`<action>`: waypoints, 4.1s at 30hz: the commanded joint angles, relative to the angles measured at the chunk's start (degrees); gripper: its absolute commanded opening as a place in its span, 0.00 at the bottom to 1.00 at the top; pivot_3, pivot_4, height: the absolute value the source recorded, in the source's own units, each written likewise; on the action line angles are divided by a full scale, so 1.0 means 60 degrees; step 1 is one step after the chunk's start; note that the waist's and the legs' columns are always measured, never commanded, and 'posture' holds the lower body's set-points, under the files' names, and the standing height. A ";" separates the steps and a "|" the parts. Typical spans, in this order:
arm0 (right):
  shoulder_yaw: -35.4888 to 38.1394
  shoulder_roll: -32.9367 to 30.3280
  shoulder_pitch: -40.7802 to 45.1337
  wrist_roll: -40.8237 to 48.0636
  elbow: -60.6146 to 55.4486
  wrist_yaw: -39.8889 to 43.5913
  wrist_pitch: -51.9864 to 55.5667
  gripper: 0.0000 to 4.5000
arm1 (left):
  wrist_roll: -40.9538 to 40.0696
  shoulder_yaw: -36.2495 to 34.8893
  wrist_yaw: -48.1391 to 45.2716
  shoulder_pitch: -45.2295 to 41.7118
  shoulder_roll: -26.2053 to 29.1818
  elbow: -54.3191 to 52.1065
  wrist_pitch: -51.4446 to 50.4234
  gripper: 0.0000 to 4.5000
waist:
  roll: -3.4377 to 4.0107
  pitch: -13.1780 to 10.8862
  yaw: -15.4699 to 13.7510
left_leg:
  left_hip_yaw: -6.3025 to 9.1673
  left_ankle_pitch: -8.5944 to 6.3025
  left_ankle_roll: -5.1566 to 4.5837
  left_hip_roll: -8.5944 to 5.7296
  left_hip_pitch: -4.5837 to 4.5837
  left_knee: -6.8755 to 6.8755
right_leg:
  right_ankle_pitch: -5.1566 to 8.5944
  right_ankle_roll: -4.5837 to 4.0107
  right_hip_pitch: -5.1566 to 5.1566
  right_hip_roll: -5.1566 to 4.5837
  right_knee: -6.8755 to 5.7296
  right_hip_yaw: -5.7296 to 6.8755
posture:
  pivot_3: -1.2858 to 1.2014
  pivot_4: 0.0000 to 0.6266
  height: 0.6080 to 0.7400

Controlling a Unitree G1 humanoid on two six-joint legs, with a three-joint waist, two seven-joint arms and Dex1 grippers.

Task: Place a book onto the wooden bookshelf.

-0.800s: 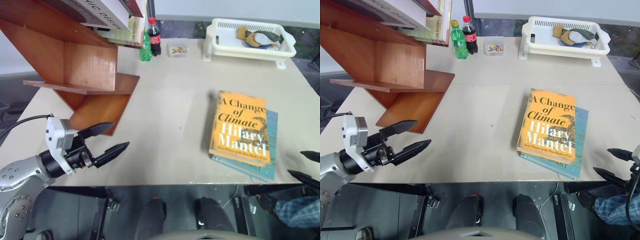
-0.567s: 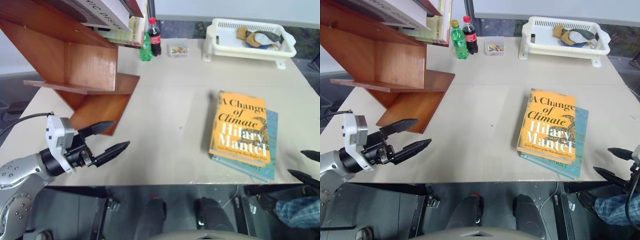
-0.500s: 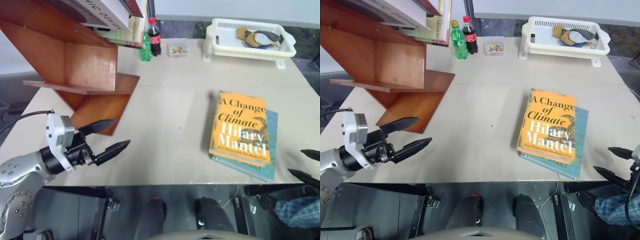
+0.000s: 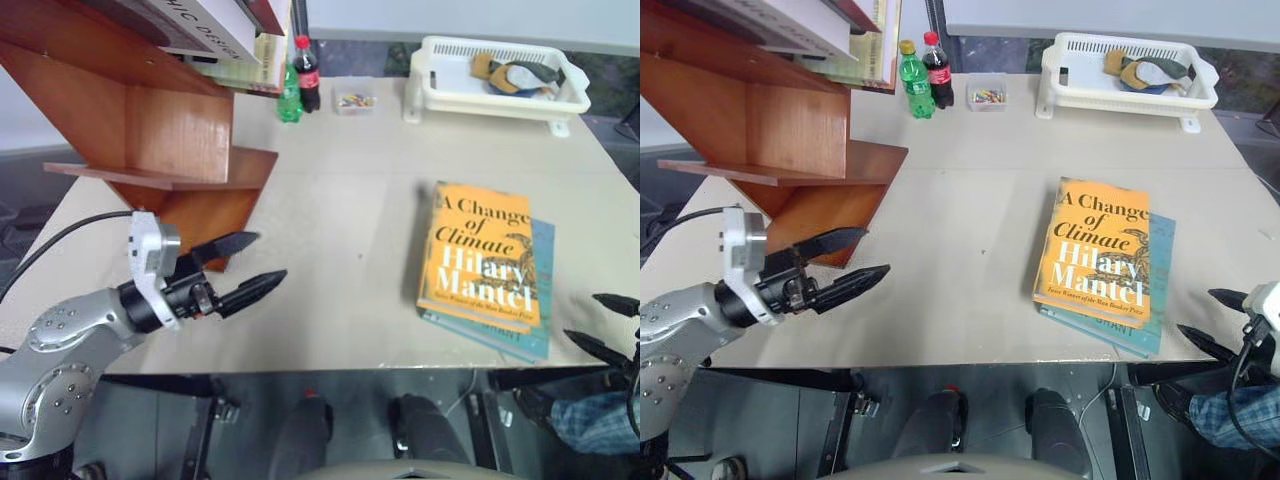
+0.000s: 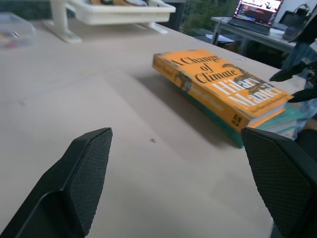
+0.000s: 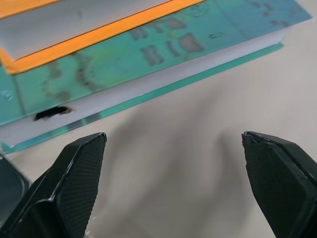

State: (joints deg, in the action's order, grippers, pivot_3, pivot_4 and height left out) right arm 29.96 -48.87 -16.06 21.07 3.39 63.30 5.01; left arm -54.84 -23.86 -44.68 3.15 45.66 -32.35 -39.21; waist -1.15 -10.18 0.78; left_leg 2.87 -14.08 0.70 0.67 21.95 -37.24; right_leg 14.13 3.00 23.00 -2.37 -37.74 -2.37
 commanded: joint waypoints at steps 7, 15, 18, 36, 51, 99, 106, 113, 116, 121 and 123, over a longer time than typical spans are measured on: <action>0.0138 -0.0126 0.0288 0.0134 -0.0281 -0.0396 0.0462 0.21 | -0.2728 -0.0023 0.0641 -0.0956 0.0413 0.0137 -0.1826 1.00 | 0.0000 0.0000 -0.0007 | -0.0001 0.0000 0.0000 0.0002 -0.0002 0.0001 | 0.0000 -0.0001 0.0000 0.0006 -0.0003 -0.0004 | 0.52 0.24 1.00; 0.0586 0.0307 0.0283 0.0797 -0.1640 -0.1028 0.0841 0.00 | -0.4667 0.1769 0.2306 -0.2778 -0.0051 0.1460 -0.3570 1.00 | 0.0001 0.0000 -0.0002 | 0.0001 0.0000 -0.0001 0.0000 -0.0007 -0.0002 | -0.0011 0.0019 0.0000 0.0009 -0.0016 -0.0008 | 0.52 0.24 1.00; 0.0260 0.0166 0.0153 -0.0027 -0.1567 -0.1578 0.0799 0.00 | -0.4578 0.2585 0.2735 -0.3817 -0.0746 0.2339 -0.3908 1.00 | -0.0004 0.0002 -0.0031 | 0.0006 0.0000 0.0000 -0.0003 -0.0002 -0.0008 | -0.0023 0.0036 -0.0001 0.0011 -0.0016 -0.0005 | 0.52 0.24 1.00; -0.3392 0.0935 0.3694 -0.2454 0.0479 -0.3021 0.0136 0.00 | -0.4214 0.2424 0.2658 -0.4023 -0.0987 0.2387 -0.4400 1.00 | -0.0005 -0.0004 0.0223 | -0.0005 0.0000 0.0000 -0.0001 0.0000 -0.0009 | -0.0047 0.0000 0.0008 0.0022 -0.0013 -0.0029 | 0.52 0.24 1.00; -0.4565 0.1485 0.4901 -0.2414 -0.0044 -0.2857 0.0708 0.00 | -0.5366 0.1786 0.3077 -0.3121 -0.0833 0.1968 -0.4502 1.00 | -0.0005 -0.0004 0.0185 | 0.0002 0.0000 0.0000 0.0001 0.0007 -0.0008 | -0.0047 -0.0002 0.0017 0.0022 -0.0018 -0.0023 | 0.52 0.24 1.00; -0.0614 0.1392 -0.1238 0.2765 -0.9824 -0.3210 0.2502 0.99 | -0.2143 0.2598 0.3475 -0.7004 -0.4645 0.8339 -0.6431 1.00 | -0.0035 -0.0015 -0.0034 | 0.0028 0.0000 -0.0001 -0.0009 0.0043 -0.0020 | -0.0046 0.0004 0.0031 0.0020 -0.0010 0.0002 | 0.52 0.24 1.00; -0.0759 0.1641 -0.1633 0.2444 -1.0028 -0.3406 0.2307 0.99 | -0.1092 0.2915 0.2582 -0.7471 -0.5083 0.9333 -0.6304 1.00 | -0.0035 -0.0014 0.0002 | 0.0035 0.0000 0.0000 -0.0009 0.0046 -0.0020 | -0.0046 0.0004 0.0032 0.0021 -0.0009 0.0009 | 0.52 0.24 1.00; -0.0745 0.1733 -0.1852 0.2247 -1.0055 -0.3438 0.2158 1.00 | -0.0471 0.2813 0.1953 -0.7882 -0.5465 1.0089 -0.6364 0.82 | -0.0035 -0.0014 -0.0009 | 0.0035 0.0000 -0.0001 -0.0010 0.0047 -0.0020 | -0.0030 0.0030 0.0031 0.0021 -0.0008 0.0010 | 0.52 0.24 1.00; -0.0688 0.1738 -0.1895 0.2207 -1.0026 -0.3422 0.2114 1.00 | -0.0304 0.2697 0.1762 -0.7960 -0.5507 1.0242 -0.6459 0.53 | -0.0035 -0.0015 -0.0009 | 0.0036 0.0000 0.0000 -0.0010 0.0048 -0.0020 | -0.0030 0.0030 0.0031 0.0021 -0.0008 0.0010 | 0.52 0.24 1.00; -0.0640 0.1729 -0.1921 0.2169 -0.9931 -0.3382 0.2014 1.00 | -0.0185 0.2366 0.1623 -0.7993 -0.5425 1.0341 -0.6694 0.14 | -0.0035 -0.0014 -0.0009 | 0.0037 0.0000 0.0000 -0.0009 0.0047 -0.0020 | -0.0030 0.0031 0.0031 0.0021 -0.0008 0.0011 | 0.52 0.24 1.00; -0.0684 0.1705 -0.1875 0.2139 -0.9867 -0.3378 0.1988 1.00 | -0.0180 0.2180 0.1628 -0.7992 -0.5390 1.0319 -0.6827 0.14 | -0.0035 -0.0014 0.0005 | 0.0037 0.0000 -0.0001 -0.0009 0.0045 -0.0020 | -0.0029 0.0033 0.0031 0.0021 -0.0009 0.0010 | 0.52 0.24 1.00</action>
State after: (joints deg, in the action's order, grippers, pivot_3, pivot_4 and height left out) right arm 24.76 -38.71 -27.44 33.95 -55.06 43.25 18.28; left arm -55.60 -9.19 -34.24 -43.86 13.08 29.80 -79.08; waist -1.36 -10.27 0.81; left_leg 3.09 -14.08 0.69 0.62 22.22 -37.35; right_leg 13.96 3.19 23.19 -2.24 -37.80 -2.30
